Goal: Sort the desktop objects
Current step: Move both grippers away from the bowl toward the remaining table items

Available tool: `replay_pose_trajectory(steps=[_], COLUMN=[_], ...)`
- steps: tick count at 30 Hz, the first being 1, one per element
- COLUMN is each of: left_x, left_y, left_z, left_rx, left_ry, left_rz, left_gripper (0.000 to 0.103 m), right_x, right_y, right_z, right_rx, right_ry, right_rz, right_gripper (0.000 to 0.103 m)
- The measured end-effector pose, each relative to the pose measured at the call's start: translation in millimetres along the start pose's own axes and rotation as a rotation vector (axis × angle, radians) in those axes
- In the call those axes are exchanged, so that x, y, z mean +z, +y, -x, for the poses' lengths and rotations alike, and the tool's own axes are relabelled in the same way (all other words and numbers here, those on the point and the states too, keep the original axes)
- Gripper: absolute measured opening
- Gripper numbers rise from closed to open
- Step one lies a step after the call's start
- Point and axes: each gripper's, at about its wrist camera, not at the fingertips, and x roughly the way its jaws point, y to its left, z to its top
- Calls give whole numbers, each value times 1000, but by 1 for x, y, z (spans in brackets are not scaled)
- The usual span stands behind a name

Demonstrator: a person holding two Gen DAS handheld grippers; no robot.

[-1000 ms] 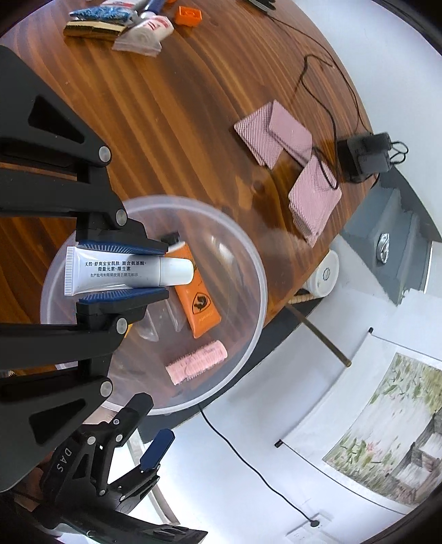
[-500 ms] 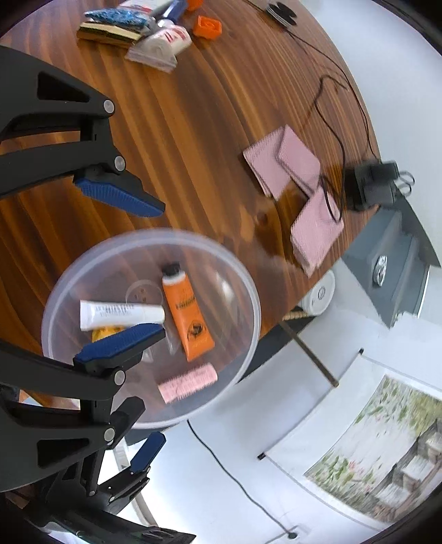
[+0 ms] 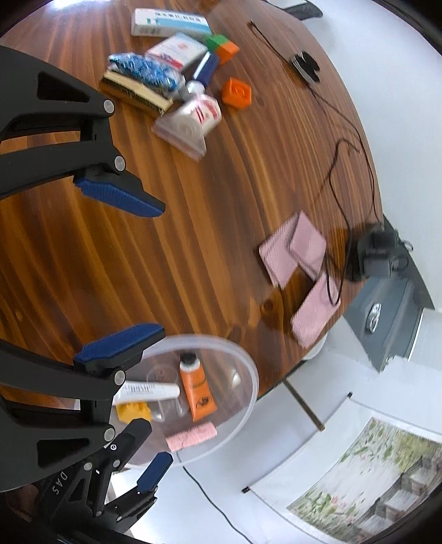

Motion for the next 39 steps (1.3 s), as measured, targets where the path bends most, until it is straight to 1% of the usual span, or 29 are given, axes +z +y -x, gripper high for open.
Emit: replay_pose_trajectory(steps=[15,25,32,39], left_x=[-19,-38,-51,-52], left_y=[73,137,187,237], left_z=[20,30,40,54], left_rx=[96,148,189,231], left_ry=[-3,19,12,5], left_rz=[99,211,307,367], left_gripper=[69,69,69,69], right_x=[4,4,2,1], right_y=[67,110,138,160], right_z=[-13,-24,-32,-39], right_rx=[64,116,143,151], right_ry=[23,51,71,86], right_rz=[78,116,137,142], right_gripper=[80,80,80,80])
